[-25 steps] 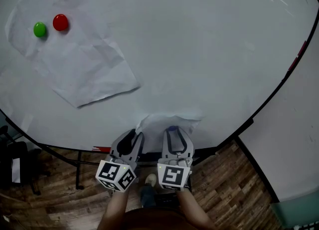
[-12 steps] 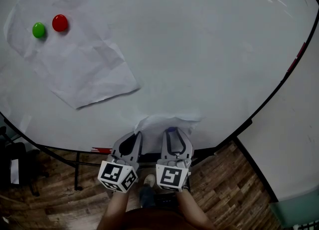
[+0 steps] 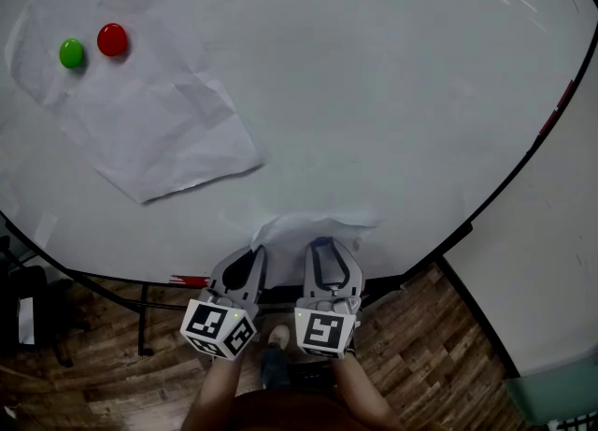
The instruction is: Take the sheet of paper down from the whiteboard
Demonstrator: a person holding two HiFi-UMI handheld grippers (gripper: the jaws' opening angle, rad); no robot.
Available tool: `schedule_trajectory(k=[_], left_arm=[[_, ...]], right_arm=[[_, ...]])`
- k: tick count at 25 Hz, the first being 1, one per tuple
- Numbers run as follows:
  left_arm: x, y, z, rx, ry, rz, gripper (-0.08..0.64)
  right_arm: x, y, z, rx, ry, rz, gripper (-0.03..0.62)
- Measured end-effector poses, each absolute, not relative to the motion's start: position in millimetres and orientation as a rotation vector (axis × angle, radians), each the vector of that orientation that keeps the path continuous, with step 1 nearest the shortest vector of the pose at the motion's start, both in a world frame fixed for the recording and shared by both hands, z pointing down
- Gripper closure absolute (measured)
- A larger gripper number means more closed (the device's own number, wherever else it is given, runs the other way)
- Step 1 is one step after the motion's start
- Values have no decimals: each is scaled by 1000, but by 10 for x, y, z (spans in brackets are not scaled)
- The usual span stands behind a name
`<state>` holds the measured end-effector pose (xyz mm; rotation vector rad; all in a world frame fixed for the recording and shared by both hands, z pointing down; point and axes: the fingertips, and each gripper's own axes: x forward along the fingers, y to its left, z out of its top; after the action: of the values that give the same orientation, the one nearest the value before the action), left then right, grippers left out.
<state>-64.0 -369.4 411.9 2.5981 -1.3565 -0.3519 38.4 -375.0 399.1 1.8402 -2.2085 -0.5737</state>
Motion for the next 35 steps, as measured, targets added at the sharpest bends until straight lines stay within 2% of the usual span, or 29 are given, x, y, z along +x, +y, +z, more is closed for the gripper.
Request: schedule_trajectory(k=[6,35], left_arm=[[-675,-3705,4098,2581,-1351,-380,535],[-1114,-3615,4062,2473,-1422,-462,535]], right_arm=[[316,-3644,3911,1799,-2223,-666,456],[462,-3567,4002,1819,-2225,-540,456]])
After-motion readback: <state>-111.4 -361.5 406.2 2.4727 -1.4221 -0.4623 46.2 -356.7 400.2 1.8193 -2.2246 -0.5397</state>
